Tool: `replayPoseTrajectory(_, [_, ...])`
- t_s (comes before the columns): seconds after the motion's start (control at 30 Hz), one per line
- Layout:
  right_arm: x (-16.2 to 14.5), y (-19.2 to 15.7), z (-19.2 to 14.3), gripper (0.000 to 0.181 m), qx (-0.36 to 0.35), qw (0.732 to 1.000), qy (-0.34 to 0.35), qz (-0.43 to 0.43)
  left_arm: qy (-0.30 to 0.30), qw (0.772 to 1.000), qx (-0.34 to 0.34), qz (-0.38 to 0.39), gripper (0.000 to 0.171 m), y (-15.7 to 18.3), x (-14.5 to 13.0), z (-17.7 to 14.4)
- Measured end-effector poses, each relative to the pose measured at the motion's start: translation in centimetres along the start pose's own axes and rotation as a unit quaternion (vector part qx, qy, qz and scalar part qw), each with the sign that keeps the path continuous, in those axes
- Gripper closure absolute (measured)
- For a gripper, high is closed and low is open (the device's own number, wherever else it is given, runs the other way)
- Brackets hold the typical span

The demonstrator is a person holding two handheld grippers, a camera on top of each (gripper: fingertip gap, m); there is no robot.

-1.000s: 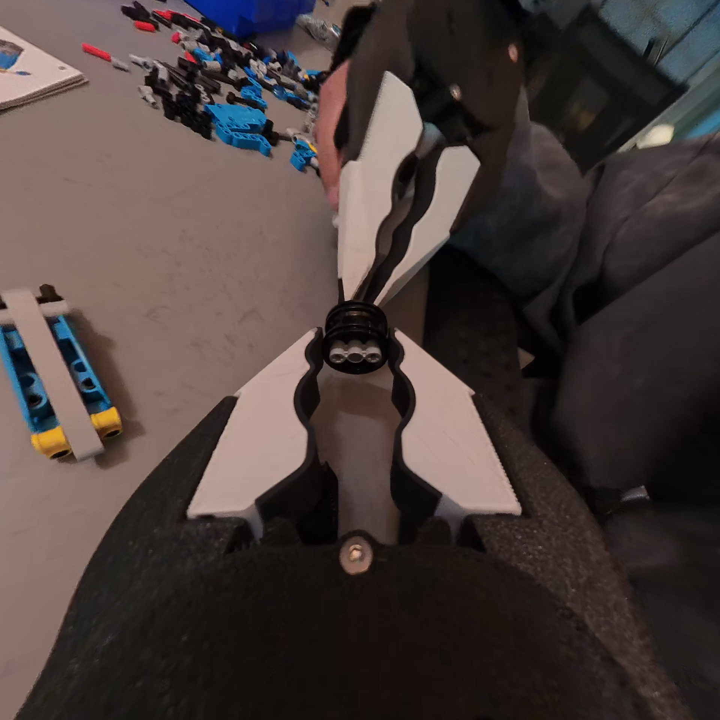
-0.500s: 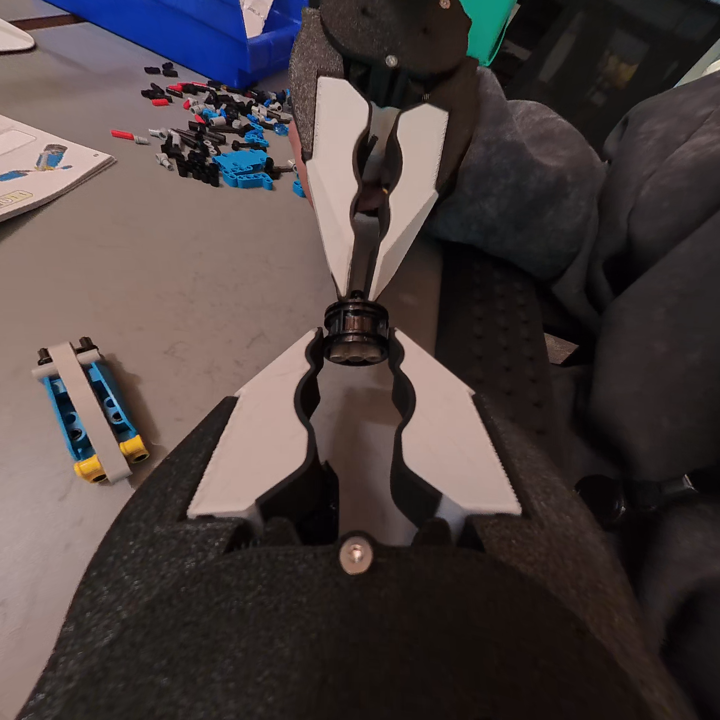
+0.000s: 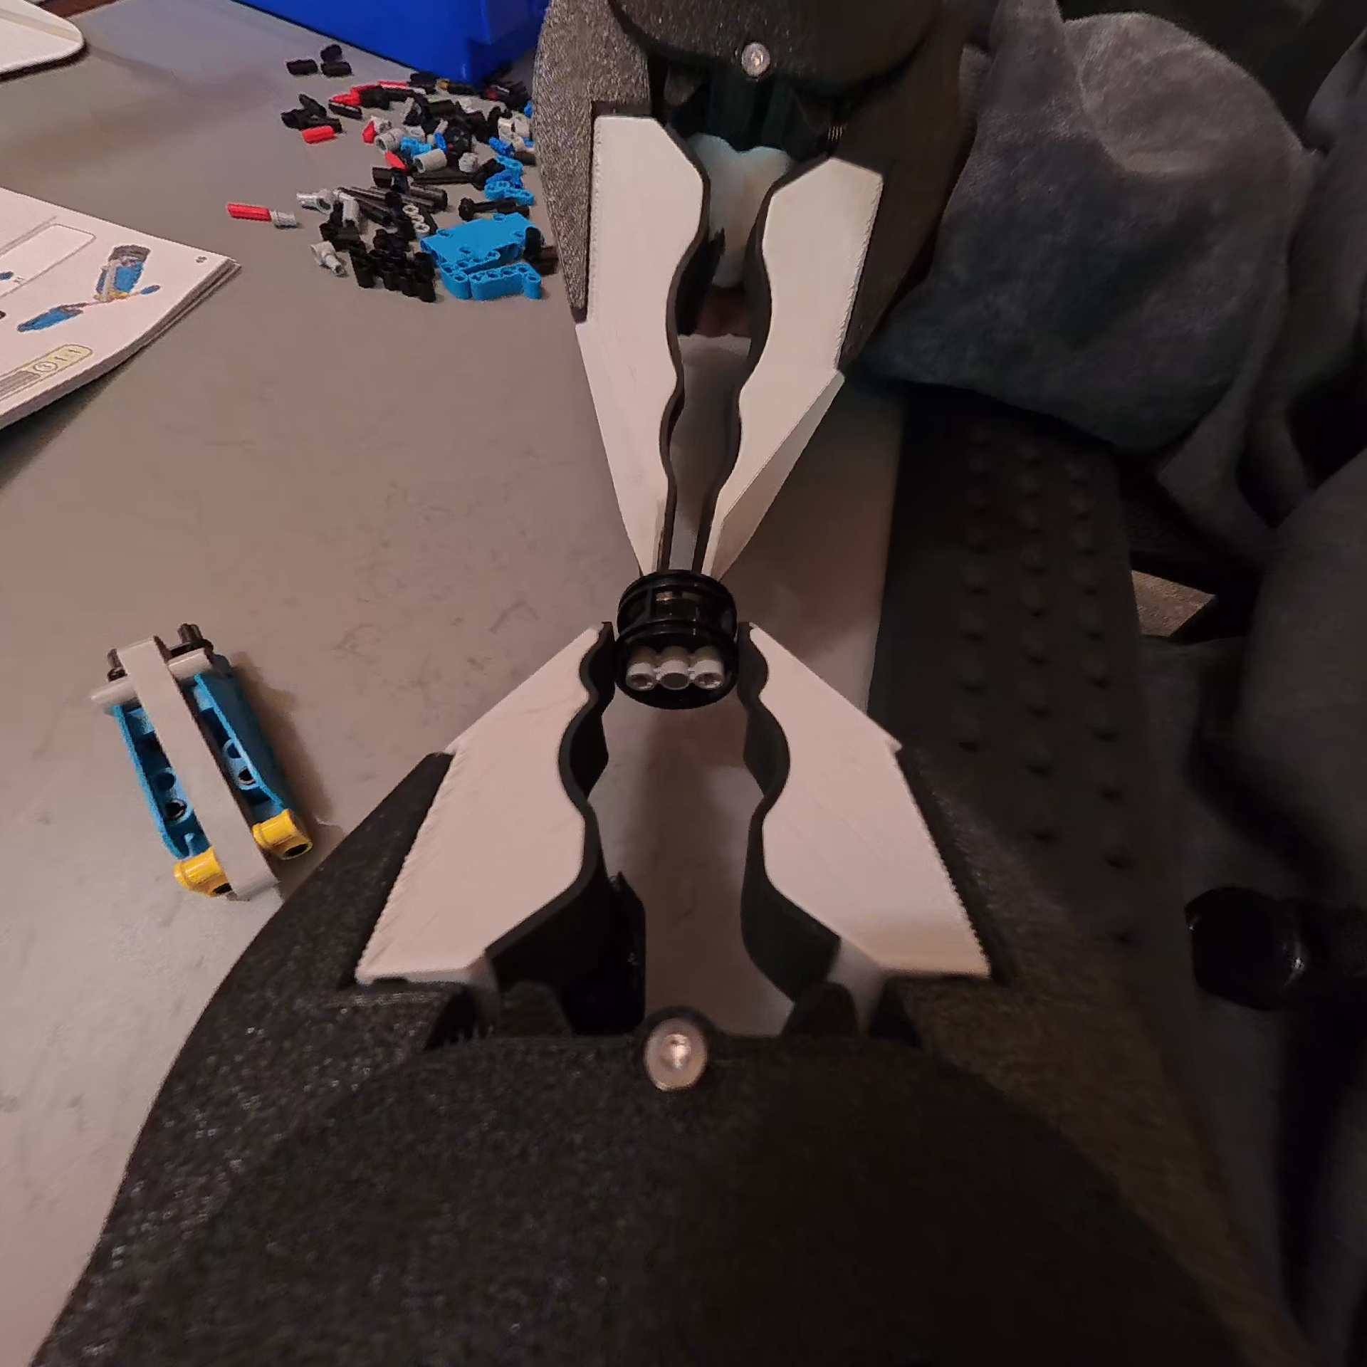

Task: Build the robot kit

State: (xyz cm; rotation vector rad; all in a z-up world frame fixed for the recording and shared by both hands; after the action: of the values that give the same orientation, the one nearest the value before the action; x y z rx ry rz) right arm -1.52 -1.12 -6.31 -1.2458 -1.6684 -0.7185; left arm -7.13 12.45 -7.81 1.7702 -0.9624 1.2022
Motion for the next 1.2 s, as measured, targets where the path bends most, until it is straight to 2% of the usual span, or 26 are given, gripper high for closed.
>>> replayPoseTrajectory(0.33, [-0.6, -0.4, 1.5, 0.175, -0.016, 0.997, -0.068, -0.021, -0.020, 0.999, 0.019, 0.038, 0.139, 0.3, -0.3, 0.5])
replayPoseTrajectory(0.73, [-0.1, 0.3, 0.3, 0.172, -0.026, 1.000, 0.011, 0.004, 0.024, 0.997, 0.034, 0.062, 0.139, 0.1, 0.6, -0.3])
replayPoseTrajectory(1.1, [0.2, 1.2, -1.3, 0.165, -0.071, 0.997, 0.028, 0.007, 0.047, 0.993, 0.067, 0.084, 0.139, -0.2, 1.2, -0.9])
replayPoseTrajectory(1.2, [-0.3, 1.8, -2.0, 0.163, -0.096, 0.995, 0.004, 0.022, 0.051, 0.992, 0.085, 0.078, 0.139, -0.8, 1.2, -1.6])
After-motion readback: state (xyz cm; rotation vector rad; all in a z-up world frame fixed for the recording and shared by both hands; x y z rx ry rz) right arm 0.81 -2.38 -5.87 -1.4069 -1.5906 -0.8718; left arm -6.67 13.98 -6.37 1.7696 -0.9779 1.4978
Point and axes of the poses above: each gripper's, where its closed fingertips meet, z out along the fingers, x out of its top, y = z × x across the jaws, the point moved 9 cm from there along -z, back along the fingers, and after that the axes turned 14 degrees about y, right-handed, at the moved point
